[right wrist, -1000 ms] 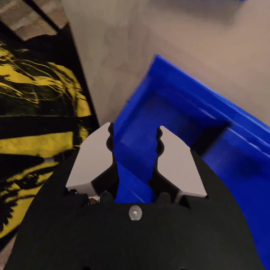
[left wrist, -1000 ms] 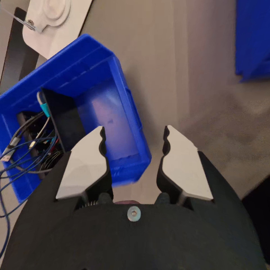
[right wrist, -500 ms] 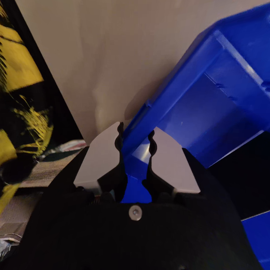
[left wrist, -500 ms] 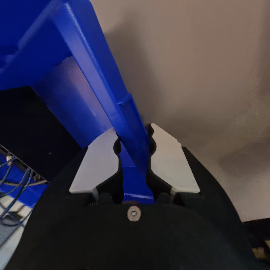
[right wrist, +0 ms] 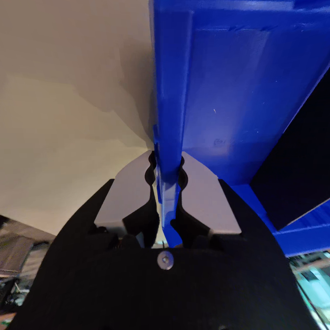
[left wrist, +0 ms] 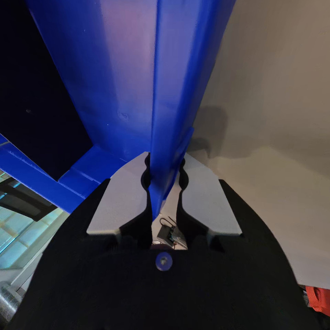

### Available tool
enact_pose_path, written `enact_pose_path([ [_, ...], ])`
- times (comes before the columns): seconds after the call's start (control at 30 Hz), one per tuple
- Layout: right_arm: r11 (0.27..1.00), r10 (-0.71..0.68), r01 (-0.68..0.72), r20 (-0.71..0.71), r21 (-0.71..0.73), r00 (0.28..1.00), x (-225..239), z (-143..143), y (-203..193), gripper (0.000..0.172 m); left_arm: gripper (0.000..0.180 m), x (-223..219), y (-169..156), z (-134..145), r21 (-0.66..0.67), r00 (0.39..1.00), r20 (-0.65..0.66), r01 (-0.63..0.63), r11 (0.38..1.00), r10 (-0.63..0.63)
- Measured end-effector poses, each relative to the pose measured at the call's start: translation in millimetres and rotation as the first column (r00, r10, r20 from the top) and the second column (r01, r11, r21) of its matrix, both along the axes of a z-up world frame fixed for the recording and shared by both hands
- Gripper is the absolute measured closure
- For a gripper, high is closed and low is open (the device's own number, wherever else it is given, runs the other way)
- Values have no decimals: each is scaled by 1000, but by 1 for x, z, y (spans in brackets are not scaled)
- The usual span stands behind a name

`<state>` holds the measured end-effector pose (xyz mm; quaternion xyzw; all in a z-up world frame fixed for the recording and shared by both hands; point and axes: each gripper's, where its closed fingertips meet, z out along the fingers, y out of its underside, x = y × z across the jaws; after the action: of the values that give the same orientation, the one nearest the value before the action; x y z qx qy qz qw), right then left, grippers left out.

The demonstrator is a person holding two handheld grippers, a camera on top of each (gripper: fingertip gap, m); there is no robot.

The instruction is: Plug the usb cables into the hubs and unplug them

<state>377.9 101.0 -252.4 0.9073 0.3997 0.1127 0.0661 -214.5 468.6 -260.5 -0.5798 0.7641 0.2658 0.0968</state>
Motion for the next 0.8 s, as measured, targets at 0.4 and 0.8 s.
enact_pose_path([
  [0.4,975,213,-201,145,-94,966,101,0,36,149,152,-8,34,0,52,999,15,42,998,-43],
  [0.8,989,136,-123,202,-76,970,110,-1,51,147,146,-4,35,-1,38,993,119,6,999,-11],
])
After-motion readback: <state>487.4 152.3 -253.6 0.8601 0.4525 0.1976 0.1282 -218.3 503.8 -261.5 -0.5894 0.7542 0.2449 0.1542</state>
